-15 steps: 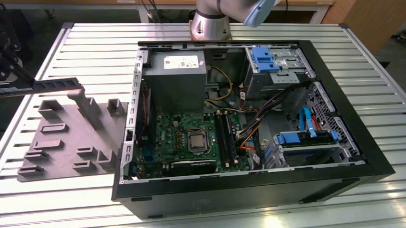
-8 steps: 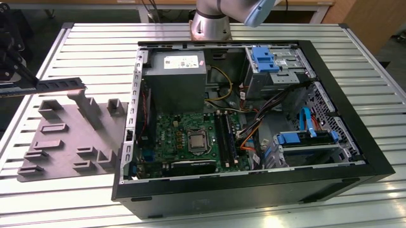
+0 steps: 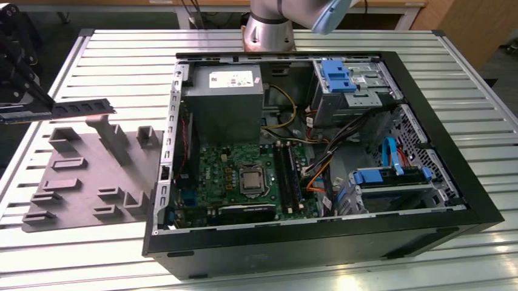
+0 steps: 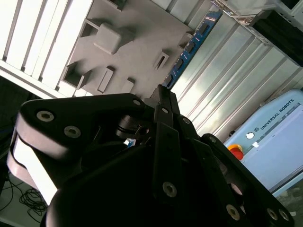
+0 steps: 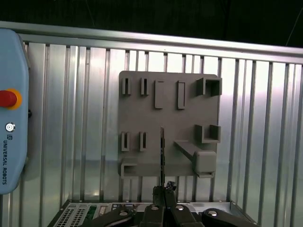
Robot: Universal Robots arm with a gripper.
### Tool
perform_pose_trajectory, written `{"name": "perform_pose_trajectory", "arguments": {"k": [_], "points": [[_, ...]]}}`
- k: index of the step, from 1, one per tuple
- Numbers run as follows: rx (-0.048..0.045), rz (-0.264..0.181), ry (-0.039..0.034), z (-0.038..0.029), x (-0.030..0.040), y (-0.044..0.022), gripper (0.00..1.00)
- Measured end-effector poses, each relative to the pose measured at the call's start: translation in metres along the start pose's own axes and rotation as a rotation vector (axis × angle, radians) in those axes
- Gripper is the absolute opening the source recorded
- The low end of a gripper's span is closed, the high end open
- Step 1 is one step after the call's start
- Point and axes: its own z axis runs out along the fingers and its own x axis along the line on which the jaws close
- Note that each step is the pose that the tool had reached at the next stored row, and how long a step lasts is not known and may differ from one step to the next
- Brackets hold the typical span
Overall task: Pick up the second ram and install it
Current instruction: 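Pick up the second ram and move it above second insertion slot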
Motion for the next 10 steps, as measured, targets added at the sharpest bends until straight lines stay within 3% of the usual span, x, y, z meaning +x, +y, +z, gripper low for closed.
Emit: {"name": "perform_pose_trajectory", "arguments": {"k": [10], "points": [[0.0000,0.000,0.0000,0.0003,0.0003,-0.0084,0.12]]}}
